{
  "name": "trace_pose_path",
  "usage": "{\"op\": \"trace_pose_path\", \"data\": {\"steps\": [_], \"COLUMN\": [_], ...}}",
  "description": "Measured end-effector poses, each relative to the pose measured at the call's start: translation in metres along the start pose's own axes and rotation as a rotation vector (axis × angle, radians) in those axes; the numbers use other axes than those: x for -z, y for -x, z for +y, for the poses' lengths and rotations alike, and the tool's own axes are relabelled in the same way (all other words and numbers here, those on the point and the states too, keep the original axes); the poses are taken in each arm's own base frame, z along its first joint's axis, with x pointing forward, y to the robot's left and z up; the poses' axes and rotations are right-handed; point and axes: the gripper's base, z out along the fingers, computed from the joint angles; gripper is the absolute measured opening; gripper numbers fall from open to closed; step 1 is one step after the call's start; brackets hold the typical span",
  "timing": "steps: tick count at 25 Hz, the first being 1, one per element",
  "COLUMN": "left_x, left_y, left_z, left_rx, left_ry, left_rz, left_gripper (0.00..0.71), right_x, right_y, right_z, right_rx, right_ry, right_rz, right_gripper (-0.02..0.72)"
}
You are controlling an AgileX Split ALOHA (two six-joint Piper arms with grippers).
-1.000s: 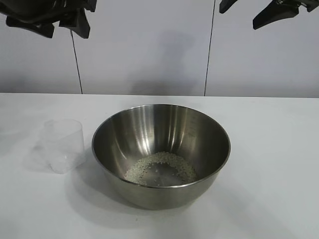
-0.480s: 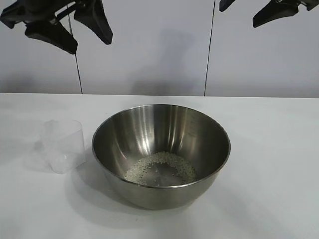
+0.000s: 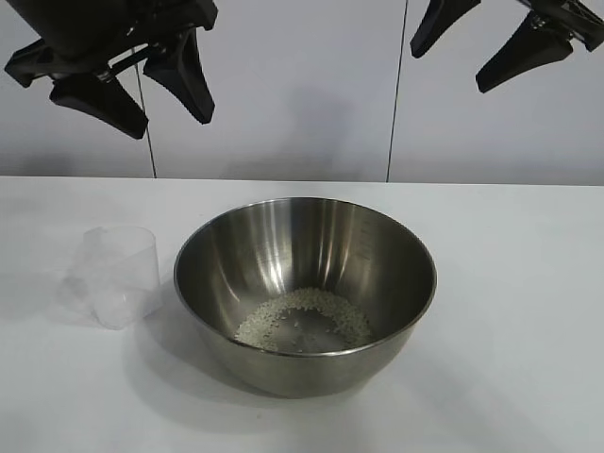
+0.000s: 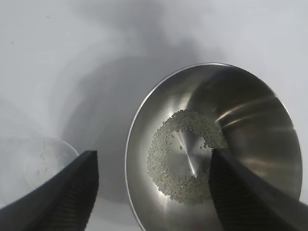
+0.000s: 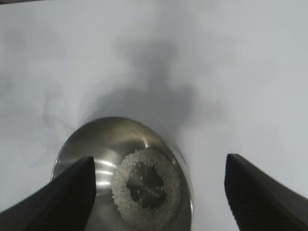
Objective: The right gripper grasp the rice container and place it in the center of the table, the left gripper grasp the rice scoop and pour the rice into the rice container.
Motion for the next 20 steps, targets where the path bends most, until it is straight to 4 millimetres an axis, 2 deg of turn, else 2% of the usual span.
{"op": "trace_pose_path", "data": {"steps": [9,17,20], "left_x": [0.000,0.000,0.000], "left_y": [0.000,0.001,0.002], "left_z": [0.000,0.000,0.000], "left_rx": [0.000,0.000,0.000], "left_ry": [0.000,0.000,0.000], "left_rz": [0.000,-0.013,-0.017], "left_gripper": [0.479,0.479,0.479], "right_x": [0.000,0.001,0.001], "right_y": [-0.002,-0.015,-0.016], "right_z": [0.000,0.002,0.002], "right_rx": [0.001,0.001,0.001], "right_ry": [0.001,0.023,0.024], "right_rz": [0.020,0.168,0.174], "right_gripper": [0.517,0.517,0.517]}}
